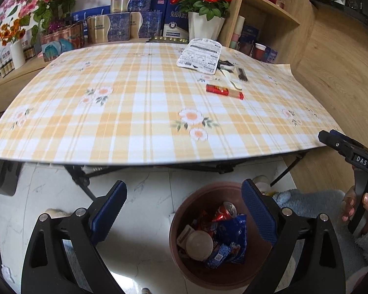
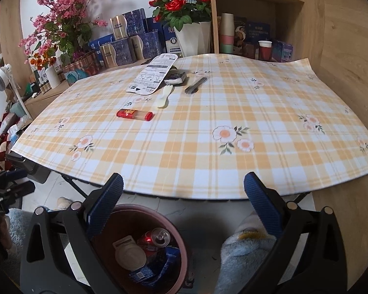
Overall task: Collect trash
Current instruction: 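Raise both tools back over the table, then grasp the red lighter with the left tool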
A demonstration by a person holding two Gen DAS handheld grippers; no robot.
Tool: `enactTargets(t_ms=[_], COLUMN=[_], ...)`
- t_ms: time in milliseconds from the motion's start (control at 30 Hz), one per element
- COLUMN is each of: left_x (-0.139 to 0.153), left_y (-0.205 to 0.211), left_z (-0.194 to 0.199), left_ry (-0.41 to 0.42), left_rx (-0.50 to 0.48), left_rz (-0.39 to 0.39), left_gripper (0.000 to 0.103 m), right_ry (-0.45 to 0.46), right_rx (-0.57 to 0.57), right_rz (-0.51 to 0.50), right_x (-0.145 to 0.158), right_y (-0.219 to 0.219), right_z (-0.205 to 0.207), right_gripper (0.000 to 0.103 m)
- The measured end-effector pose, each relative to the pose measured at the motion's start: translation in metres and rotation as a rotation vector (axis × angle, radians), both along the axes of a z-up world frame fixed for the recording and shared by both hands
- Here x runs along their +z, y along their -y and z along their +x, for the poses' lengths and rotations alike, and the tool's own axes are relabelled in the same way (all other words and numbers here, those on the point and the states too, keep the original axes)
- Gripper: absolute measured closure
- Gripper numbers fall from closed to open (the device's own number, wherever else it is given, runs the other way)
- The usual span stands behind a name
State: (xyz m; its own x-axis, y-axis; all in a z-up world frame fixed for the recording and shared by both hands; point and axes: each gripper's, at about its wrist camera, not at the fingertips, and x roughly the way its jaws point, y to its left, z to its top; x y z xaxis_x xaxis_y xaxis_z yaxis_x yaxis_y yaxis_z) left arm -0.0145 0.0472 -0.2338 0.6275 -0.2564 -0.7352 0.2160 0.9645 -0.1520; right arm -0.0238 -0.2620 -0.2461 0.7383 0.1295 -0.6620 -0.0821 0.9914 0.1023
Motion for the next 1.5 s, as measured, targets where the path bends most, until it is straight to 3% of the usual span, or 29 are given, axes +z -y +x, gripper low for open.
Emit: enactTargets(t_ms=[200, 467, 733, 900, 1267, 1333, 1367, 1500], left_x=[0.014, 0.017, -0.010, -0.022, -0.031, -0.031, -0.029, -0.022], left_y=[0.030, 0.106, 0.138, 0.137, 0.146, 0.145, 0.144, 0.132], left_z=[0.038, 0.122, 0.200, 0.219, 0.230, 0.228, 0.226, 0.221], left_ry=[0.006, -0.021, -0.117, -0.162, -0.168, -0.156, -0.141, -0.139], left_rx=[-0.060, -0.207, -0.140, -0.099, -0.051, -0.045, -0.042, -0.041], left_rz=[0.015, 0.063, 0.146, 0.131, 0.159, 0.157, 0.158, 0.096], left_gripper=[0.011, 0.006, 0.006, 0.006, 0.006, 0.011, 0.022, 0.022], right_ry=[-0.012, -0.005, -0.008, -0.019, -0.048, -0.043, -0.043, -0.035], right_rx=[-0.005, -0.019, -0.058, -0.077, -0.102, -0.090, -0.084, -0.043], right_rz=[-0.008, 0.012, 0.028, 0.034, 0.055, 0.056, 0.052, 0.052], right_x=[0.000, 0.004, 0.006, 0.004, -0.005, -0.004, -0.003, 0.003], right_y=[0.003, 0.013, 0.035, 0.047, 0.054, 0.052, 0.051, 0.042], right_z=[0.025, 0.063, 0.092, 0.103, 0.118, 0.119, 0.120, 0.131], right_gripper=[0.006, 0.006, 0.006, 0.006, 0.006, 0.006, 0.006, 0.006])
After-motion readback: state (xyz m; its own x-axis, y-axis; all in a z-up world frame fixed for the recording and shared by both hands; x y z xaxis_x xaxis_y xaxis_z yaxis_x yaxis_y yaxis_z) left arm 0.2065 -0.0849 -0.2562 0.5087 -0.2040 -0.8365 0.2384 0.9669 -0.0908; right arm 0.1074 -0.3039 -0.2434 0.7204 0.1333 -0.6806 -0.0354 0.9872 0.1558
